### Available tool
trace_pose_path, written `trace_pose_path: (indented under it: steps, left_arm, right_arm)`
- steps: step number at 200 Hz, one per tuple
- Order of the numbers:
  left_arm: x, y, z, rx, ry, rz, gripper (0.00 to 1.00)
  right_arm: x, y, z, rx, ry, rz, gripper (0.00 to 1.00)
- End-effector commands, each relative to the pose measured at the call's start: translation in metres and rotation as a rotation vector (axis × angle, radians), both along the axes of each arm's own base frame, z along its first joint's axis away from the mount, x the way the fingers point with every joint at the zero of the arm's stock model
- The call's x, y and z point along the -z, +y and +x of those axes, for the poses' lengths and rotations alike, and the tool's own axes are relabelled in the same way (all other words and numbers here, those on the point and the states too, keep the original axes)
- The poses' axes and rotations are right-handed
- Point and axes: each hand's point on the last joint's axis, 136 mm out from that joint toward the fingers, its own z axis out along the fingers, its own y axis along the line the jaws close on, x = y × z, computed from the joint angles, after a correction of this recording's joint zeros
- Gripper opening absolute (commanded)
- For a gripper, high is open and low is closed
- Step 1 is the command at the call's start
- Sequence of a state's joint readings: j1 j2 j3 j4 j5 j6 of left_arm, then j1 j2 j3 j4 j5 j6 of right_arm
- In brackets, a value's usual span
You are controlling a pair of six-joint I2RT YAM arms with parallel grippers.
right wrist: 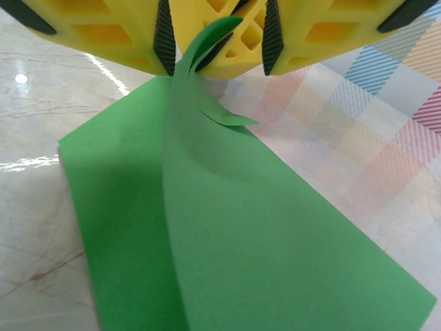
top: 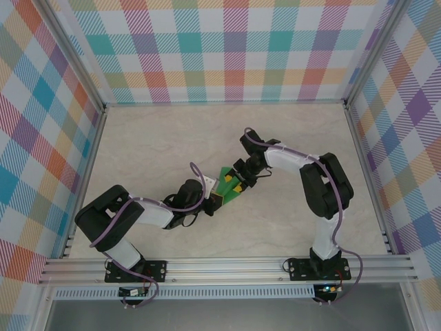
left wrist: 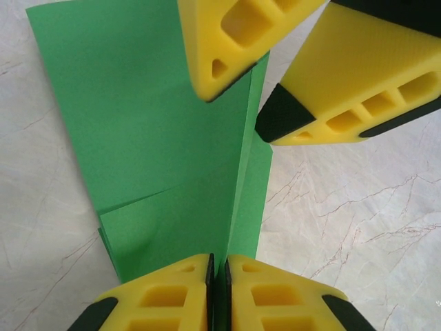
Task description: Fold a paper plane with a square sheet of paper (pick it up from the middle)
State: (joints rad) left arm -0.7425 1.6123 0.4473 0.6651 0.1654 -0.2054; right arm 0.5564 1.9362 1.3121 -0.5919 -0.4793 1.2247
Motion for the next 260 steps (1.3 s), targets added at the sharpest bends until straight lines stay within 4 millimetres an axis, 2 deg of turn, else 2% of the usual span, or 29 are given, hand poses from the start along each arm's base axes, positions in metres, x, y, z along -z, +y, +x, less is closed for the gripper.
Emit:
trace_pose_path:
  steps: [1, 47, 63, 81, 193, 218, 239, 260]
  left_arm:
    - [-0.011, 0.0, 0.002, 0.024, -0.05, -0.016, 0.15]
    - [-0.007, -0.001, 0.002, 0.037, -0.045, -0.002, 0.21]
    - [-0.005, -0.002, 0.001, 0.04, -0.04, 0.003, 0.27]
    - [-0.002, -0.002, 0.001, 0.046, -0.038, 0.012, 0.3]
    - [0.006, -0.005, 0.0, 0.083, -0.042, 0.052, 0.32]
    - [0.007, -0.004, 0.001, 0.075, -0.044, 0.06, 0.27]
    - [0.005, -0.004, 0.002, 0.064, -0.045, 0.053, 0.21]
    - [0.004, -0.005, 0.001, 0.053, -0.024, 0.032, 0.18]
  right_arm:
    - [0.001, 0.005, -0.004, 0.009, 0.055, 0.0, 0.34]
    - [0.0, 0.009, -0.003, 0.012, 0.059, 0.01, 0.18]
    - [-0.002, 0.01, -0.003, 0.013, 0.056, 0.015, 0.16]
    - [-0.004, 0.011, -0.002, 0.015, 0.057, 0.022, 0.16]
    - [-0.006, 0.016, -0.001, 0.024, 0.066, 0.044, 0.17]
    - [-0.006, 0.016, 0.0, 0.024, 0.064, 0.045, 0.18]
    - [-0.007, 0.014, -0.001, 0.012, 0.049, 0.033, 0.23]
    - [-0.012, 0.008, 0.003, -0.033, -0.02, 0.016, 0.35]
